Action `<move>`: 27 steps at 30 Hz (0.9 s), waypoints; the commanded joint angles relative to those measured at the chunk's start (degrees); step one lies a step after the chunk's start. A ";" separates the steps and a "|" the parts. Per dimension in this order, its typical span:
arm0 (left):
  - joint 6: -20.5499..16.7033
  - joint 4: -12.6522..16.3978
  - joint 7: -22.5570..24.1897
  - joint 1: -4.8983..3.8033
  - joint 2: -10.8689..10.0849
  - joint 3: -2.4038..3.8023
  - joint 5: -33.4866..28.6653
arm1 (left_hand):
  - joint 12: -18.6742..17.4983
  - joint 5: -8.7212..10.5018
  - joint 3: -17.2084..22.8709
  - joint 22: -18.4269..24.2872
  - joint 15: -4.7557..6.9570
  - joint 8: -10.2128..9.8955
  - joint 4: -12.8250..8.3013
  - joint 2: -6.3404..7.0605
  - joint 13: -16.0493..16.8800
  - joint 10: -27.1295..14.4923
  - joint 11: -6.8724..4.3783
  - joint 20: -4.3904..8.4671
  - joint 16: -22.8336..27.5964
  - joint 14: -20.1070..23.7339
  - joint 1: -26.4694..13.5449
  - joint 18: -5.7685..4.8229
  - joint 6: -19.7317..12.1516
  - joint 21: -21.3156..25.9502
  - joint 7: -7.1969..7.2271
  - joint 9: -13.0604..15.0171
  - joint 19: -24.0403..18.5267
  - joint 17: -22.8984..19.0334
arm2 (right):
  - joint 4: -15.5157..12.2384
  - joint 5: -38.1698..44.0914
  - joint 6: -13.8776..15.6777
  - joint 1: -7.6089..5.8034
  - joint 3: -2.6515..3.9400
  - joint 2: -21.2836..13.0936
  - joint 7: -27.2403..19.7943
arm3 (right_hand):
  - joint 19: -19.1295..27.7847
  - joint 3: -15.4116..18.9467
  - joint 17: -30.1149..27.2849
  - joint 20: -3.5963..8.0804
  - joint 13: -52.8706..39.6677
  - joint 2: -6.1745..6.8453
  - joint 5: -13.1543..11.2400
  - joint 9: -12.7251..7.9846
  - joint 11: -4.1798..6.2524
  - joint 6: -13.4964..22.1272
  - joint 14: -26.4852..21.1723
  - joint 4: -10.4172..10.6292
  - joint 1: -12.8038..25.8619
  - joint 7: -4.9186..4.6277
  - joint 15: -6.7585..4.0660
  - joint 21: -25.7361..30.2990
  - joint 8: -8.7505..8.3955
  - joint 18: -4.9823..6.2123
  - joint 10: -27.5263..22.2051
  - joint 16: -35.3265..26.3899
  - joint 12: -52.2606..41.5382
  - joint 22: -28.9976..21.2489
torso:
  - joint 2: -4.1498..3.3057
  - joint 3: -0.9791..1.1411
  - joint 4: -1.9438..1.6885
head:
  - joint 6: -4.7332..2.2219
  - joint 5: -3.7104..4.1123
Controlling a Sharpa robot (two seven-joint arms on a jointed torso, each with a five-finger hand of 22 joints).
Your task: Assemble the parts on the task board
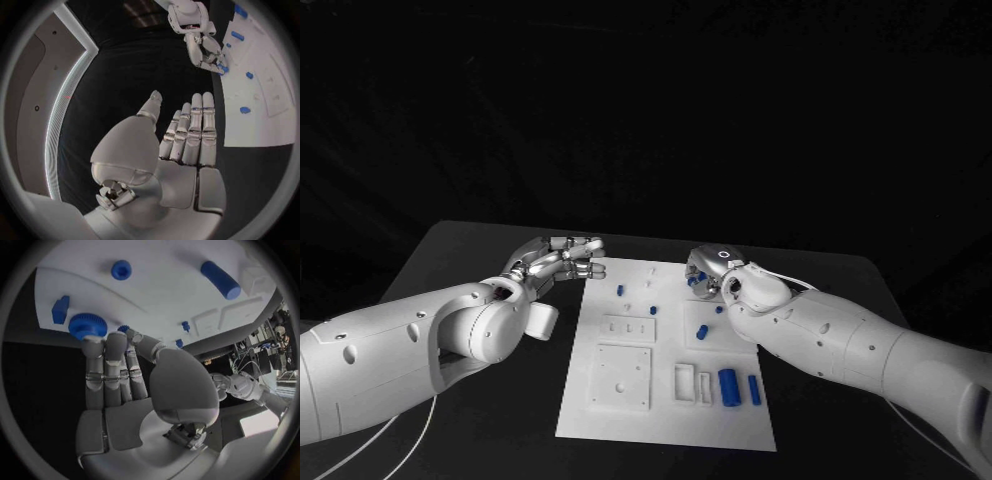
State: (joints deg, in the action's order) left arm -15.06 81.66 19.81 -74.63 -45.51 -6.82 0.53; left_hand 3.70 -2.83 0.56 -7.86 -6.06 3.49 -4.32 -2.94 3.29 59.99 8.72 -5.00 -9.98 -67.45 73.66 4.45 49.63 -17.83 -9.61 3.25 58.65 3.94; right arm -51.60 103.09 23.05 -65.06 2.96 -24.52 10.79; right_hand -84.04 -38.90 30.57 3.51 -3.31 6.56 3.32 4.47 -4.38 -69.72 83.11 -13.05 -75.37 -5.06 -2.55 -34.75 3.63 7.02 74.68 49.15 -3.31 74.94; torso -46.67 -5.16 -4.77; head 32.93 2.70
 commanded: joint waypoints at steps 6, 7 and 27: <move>0.63 0.05 0.36 -0.08 0.07 0.06 0.21 | -0.26 -0.14 0.11 0.13 -0.14 -0.03 -0.31 -0.28 0.06 -0.54 -0.08 -0.18 -0.14 0.23 -0.22 0.20 0.49 -0.27 -0.01 0.09 -0.30 -0.08 | -2.14 1.47 2.99 -0.26 0.05 0.16 1.69 | -0.17 -0.01 0.07 0.38 -0.38 0.10 -0.09 -0.17 2.19 -0.02 -0.02 -0.35 -0.38 -0.30 -0.16 -0.16 0.00 0.01 1.98 0.06 -0.07 3.71 | -0.06 -0.11 -0.02 | -0.53 -0.24; 0.64 0.05 0.36 -0.08 0.09 0.06 0.21 | -0.26 -0.14 0.11 0.13 -0.14 -0.03 -0.31 -0.28 0.06 -0.54 -0.08 -0.18 -0.14 0.23 -0.22 0.20 0.49 -0.27 -0.01 0.09 -0.30 -0.08 | -2.25 1.62 3.04 -0.32 0.06 0.33 1.94 | -0.17 -0.01 0.07 0.38 -0.38 0.10 -0.09 -0.17 2.19 -0.02 -0.02 -0.35 -0.38 -0.30 -0.16 -0.16 0.00 0.01 1.98 0.06 -0.07 3.71 | -0.06 -0.13 -0.02 | -0.53 -0.24; 0.89 -0.32 0.40 -0.08 0.92 0.09 0.22 | -0.25 -0.14 0.17 0.25 -0.14 -0.04 -0.37 -0.31 0.06 -0.61 -0.08 -0.21 -0.15 0.26 -0.22 0.22 0.45 -0.35 -0.02 0.09 -0.34 -0.08 | 0.46 2.83 4.33 -1.86 0.36 6.01 3.85 | -0.12 0.09 0.13 0.37 -0.36 0.29 -0.05 -0.26 2.18 -0.05 0.01 -0.10 -0.36 -0.31 -0.16 -0.33 0.00 0.01 1.88 0.02 -0.08 3.70 | -0.40 -0.34 -0.31 | -1.17 -0.84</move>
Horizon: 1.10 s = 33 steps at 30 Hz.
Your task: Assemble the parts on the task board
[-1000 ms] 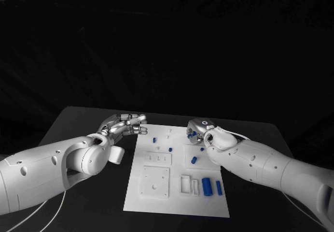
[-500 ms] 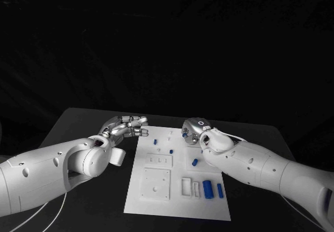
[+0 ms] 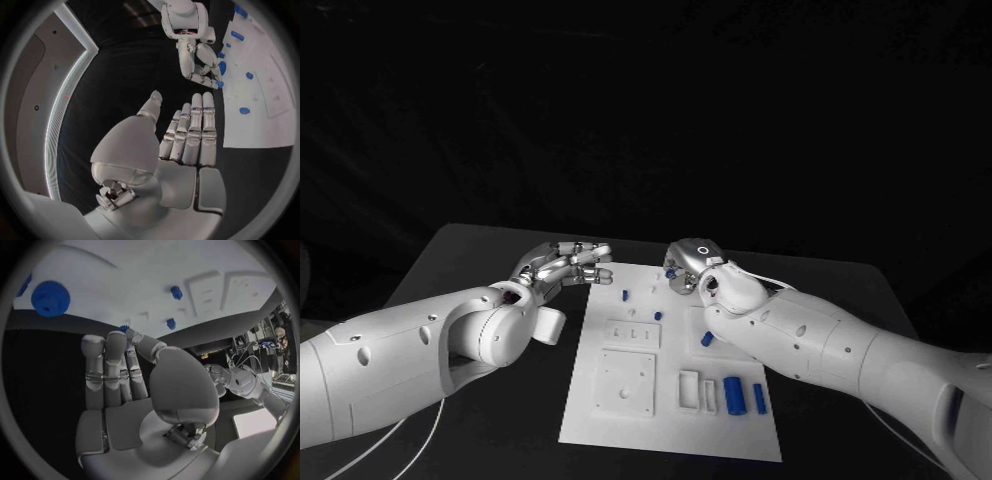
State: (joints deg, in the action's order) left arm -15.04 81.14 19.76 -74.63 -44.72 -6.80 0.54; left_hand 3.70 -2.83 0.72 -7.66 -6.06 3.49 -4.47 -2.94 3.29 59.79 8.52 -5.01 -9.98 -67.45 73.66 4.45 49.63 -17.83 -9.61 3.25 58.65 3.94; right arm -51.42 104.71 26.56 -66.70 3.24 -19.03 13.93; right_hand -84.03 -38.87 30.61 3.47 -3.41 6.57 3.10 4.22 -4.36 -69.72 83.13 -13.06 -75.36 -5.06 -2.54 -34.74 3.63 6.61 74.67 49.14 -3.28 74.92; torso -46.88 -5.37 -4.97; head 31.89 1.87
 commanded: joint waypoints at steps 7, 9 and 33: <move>1.01 0.33 0.49 -0.09 0.24 0.09 0.21 | -0.25 -0.14 0.02 0.05 -0.14 -0.04 -0.22 -0.31 0.06 -0.41 0.13 -0.20 -0.15 0.26 -0.22 0.22 0.45 -0.35 -0.02 0.09 -0.34 -0.08 | 1.32 1.29 0.85 -0.66 0.16 1.68 0.71 | -0.13 0.06 0.10 0.41 -0.26 0.35 0.22 -0.01 2.16 -0.08 0.00 -0.05 -0.35 -0.30 -0.19 -0.36 0.01 0.42 1.88 0.04 -0.09 3.72 | -0.36 -0.55 -0.56 | -0.26 -0.17; 1.05 0.37 0.48 -0.10 0.25 0.10 0.17 | -0.25 -0.14 0.02 0.05 -0.14 -0.04 -0.22 -0.31 0.06 -0.41 0.13 -0.20 -0.15 0.26 -0.22 0.22 0.45 -0.35 -0.02 0.09 -0.34 -0.08 | 1.52 1.30 0.87 -0.71 0.16 1.84 0.69 | -0.13 0.06 0.10 0.41 -0.26 0.35 0.22 -0.01 2.16 -0.08 0.00 -0.05 -0.35 -0.30 -0.19 -0.36 0.01 0.42 1.88 0.04 -0.09 3.72 | -0.43 -0.65 -0.70 | -0.28 -0.19; 1.25 0.96 0.37 -0.70 -0.16 0.25 -0.60 | -0.25 -0.14 -0.02 0.27 -0.17 -0.03 -0.37 -0.27 0.06 -0.47 0.15 -0.23 -0.13 0.32 -0.25 0.24 0.42 -0.46 -0.02 0.09 -0.40 -0.08 | 2.78 2.83 -0.39 -1.04 0.18 2.48 1.34 | -0.06 0.13 0.11 0.41 -0.24 0.71 0.17 -0.07 2.12 0.01 -0.04 0.15 -0.25 -0.32 -0.19 -0.28 0.01 0.40 1.65 -0.02 -0.09 3.68 | -2.27 -1.57 -1.30 | -0.68 0.35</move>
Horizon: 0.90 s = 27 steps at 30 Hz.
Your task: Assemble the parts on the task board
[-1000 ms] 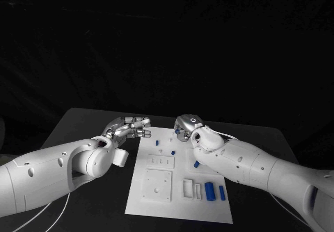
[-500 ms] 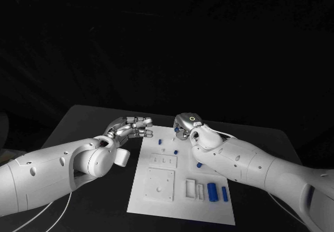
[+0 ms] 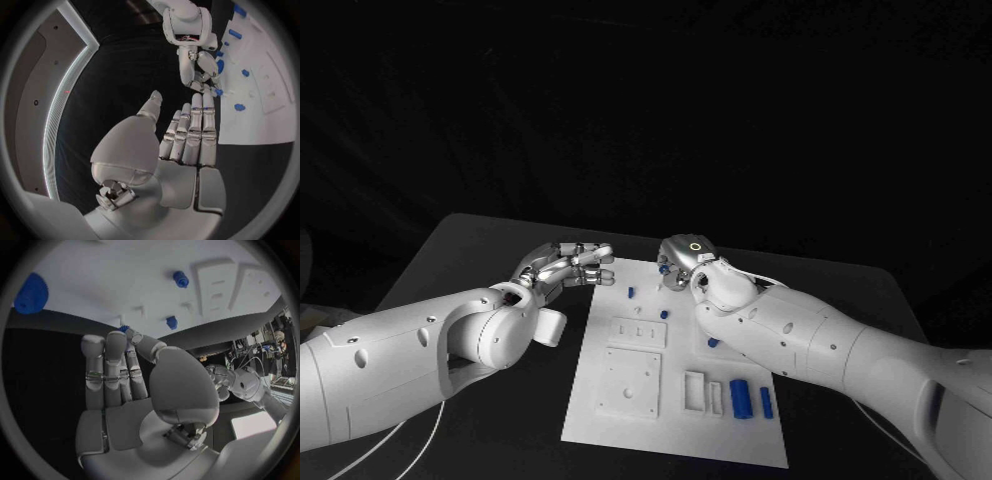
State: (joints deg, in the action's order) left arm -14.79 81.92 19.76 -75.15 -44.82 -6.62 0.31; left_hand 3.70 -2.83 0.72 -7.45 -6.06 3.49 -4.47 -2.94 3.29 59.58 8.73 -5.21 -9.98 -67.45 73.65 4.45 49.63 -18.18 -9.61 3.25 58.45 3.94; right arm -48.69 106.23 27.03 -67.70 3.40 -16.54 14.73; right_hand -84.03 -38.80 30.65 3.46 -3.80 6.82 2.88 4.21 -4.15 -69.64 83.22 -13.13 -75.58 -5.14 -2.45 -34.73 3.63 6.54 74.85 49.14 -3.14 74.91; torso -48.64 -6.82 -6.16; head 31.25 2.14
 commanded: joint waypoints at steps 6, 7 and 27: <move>0.94 0.19 0.35 -0.40 -0.27 0.07 -0.38 | -0.25 -0.14 -0.02 0.05 -0.17 -0.03 -0.37 -0.27 0.06 -0.26 -0.06 -0.03 -0.13 0.32 -0.25 0.24 0.42 -0.11 -0.02 0.09 -0.19 -0.08 | 0.32 1.38 -1.07 -0.05 0.01 0.12 0.62 | -0.04 0.15 0.07 0.44 0.15 0.50 0.40 -0.05 1.93 -0.12 -0.14 0.29 0.02 -0.24 -0.31 -0.26 0.01 0.47 1.52 -0.03 -0.23 3.68 | -0.89 -0.27 -0.29 | -0.16 0.05; 0.94 0.20 0.35 -0.42 -0.28 0.07 -0.38 | -0.25 -0.14 -0.02 0.05 -0.17 -0.03 -0.37 -0.27 0.06 -0.26 -0.06 -0.03 -0.13 0.32 -0.25 0.24 0.42 -0.11 -0.02 0.09 -0.19 -0.08 | 0.37 1.39 -1.10 -0.05 0.01 0.16 0.62 | -0.04 0.15 0.07 0.44 0.15 0.50 0.40 -0.05 1.93 -0.12 -0.14 0.29 0.02 -0.24 -0.31 -0.26 0.01 0.47 1.52 -0.03 -0.23 3.68 | -0.93 -0.31 -0.34 | -0.17 0.06; 1.03 -0.03 0.26 -0.60 -0.20 0.07 -0.47 | -0.25 -0.13 -0.06 0.23 -0.18 -0.04 -0.33 -0.22 0.06 -0.35 -0.04 -0.04 -0.12 0.32 -0.29 0.24 0.43 -0.19 -0.03 0.09 -0.21 -0.08 | 1.68 0.62 -2.31 -0.05 0.00 0.82 0.43 | 0.42 0.11 -0.22 0.11 0.37 1.23 0.38 -0.52 0.88 2.86 -0.30 0.61 0.83 -1.13 0.32 2.12 -0.16 0.57 -2.31 -0.67 -0.22 3.13 | -1.10 -0.43 -0.23 | -0.10 -0.12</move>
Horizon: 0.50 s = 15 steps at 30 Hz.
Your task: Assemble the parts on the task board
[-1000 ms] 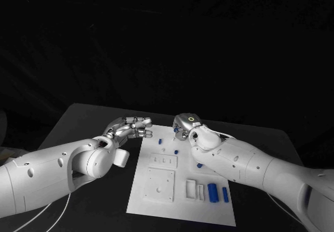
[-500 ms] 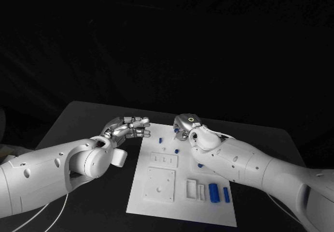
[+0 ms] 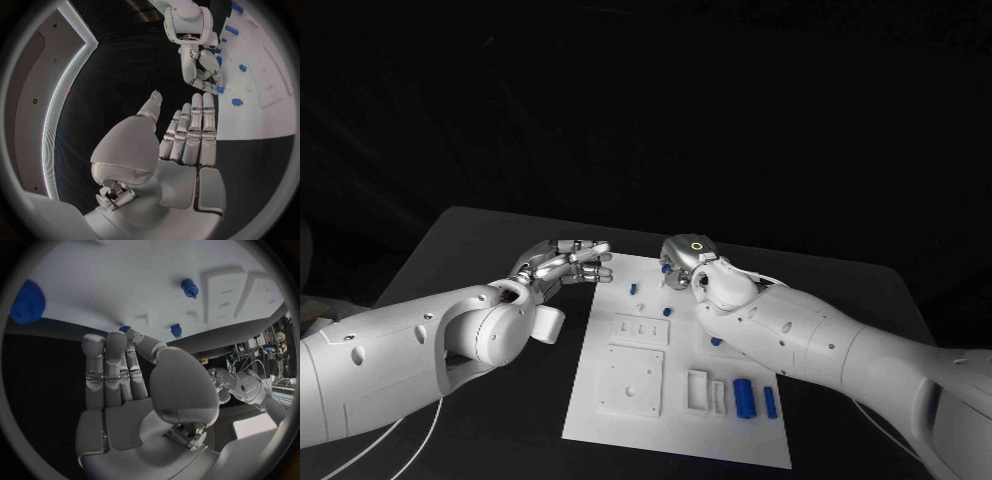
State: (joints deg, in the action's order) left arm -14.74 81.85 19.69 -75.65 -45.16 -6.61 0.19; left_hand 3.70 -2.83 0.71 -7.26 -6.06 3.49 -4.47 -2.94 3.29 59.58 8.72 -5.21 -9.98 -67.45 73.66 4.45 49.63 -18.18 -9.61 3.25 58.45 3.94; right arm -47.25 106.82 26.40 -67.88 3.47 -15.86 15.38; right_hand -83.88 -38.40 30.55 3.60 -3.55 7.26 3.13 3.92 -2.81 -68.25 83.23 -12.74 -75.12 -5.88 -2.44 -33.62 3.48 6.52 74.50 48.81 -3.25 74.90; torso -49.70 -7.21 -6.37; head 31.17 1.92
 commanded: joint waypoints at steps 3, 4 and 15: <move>0.99 0.00 0.34 -0.09 0.16 0.06 -0.37 | -0.25 -0.13 -0.06 0.05 -0.18 -0.04 -0.33 -0.22 0.06 -0.35 -0.03 -0.04 -0.12 0.32 -0.29 0.24 0.43 -0.19 -0.03 0.09 -0.21 -0.08 | 0.31 -0.70 -1.40 0.13 -0.06 0.18 -0.62 | 0.73 -1.21 -0.56 -1.07 0.26 2.81 0.85 -0.30 -1.88 4.76 -0.39 0.48 1.46 -0.91 1.34 4.96 -0.04 1.57 -7.40 -1.07 0.01 2.08 | -0.03 -0.03 -0.07 | -0.02 0.09; 0.98 -0.01 0.34 -0.10 0.14 0.06 -0.37 | -0.25 -0.13 -0.06 0.05 -0.18 -0.04 -0.33 -0.22 0.06 -0.35 -0.03 -0.04 -0.12 0.32 -0.29 0.24 0.43 -0.19 -0.03 0.09 -0.21 -0.08 | 0.23 -1.02 -1.10 0.13 -0.06 0.14 -0.77 | 0.96 -0.75 -0.86 -1.37 0.22 3.75 1.03 -0.32 -2.41 5.87 -0.45 0.67 1.90 -0.88 1.64 7.24 0.03 2.02 -10.03 -1.50 -0.13 1.36 | -0.02 -0.01 -0.05 | -0.04 0.04; 0.50 0.13 0.38 -0.22 -0.57 0.06 -0.52 | -0.25 -0.13 -0.06 0.05 -0.18 -0.04 -0.33 -0.22 0.06 -0.35 -0.03 -0.04 -0.12 0.32 -0.29 0.24 0.43 -0.19 -0.03 0.09 -0.21 -0.08 | -4.88 -3.51 1.68 -0.56 0.57 -3.43 -0.75 | -1.67 12.19 -3.83 -2.22 0.62 6.76 3.83 -0.44 -4.57 12.35 0.49 7.57 -4.08 -0.19 2.07 20.33 -0.01 4.02 -27.01 -6.38 0.31 -7.09 | -0.03 0.16 0.33 | -0.66 -0.31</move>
State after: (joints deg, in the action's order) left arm -14.74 81.80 19.66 -75.75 -45.75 -6.61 0.06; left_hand 3.70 -2.83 0.71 -7.27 -6.06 3.49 -4.47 -2.94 3.29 59.58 8.72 -5.21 -9.98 -67.45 73.66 4.44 49.63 -18.17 -9.61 3.25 58.45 3.94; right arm -51.76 104.37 26.93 -68.32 4.06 -19.11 14.92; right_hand -83.85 -26.11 26.67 1.19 -2.90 14.03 6.76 3.52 -7.38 -55.94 83.43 -5.44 -78.75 -6.13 -0.39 -13.50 3.53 9.44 47.61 42.58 -3.08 67.86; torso -49.74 -7.14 -6.20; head 30.62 1.68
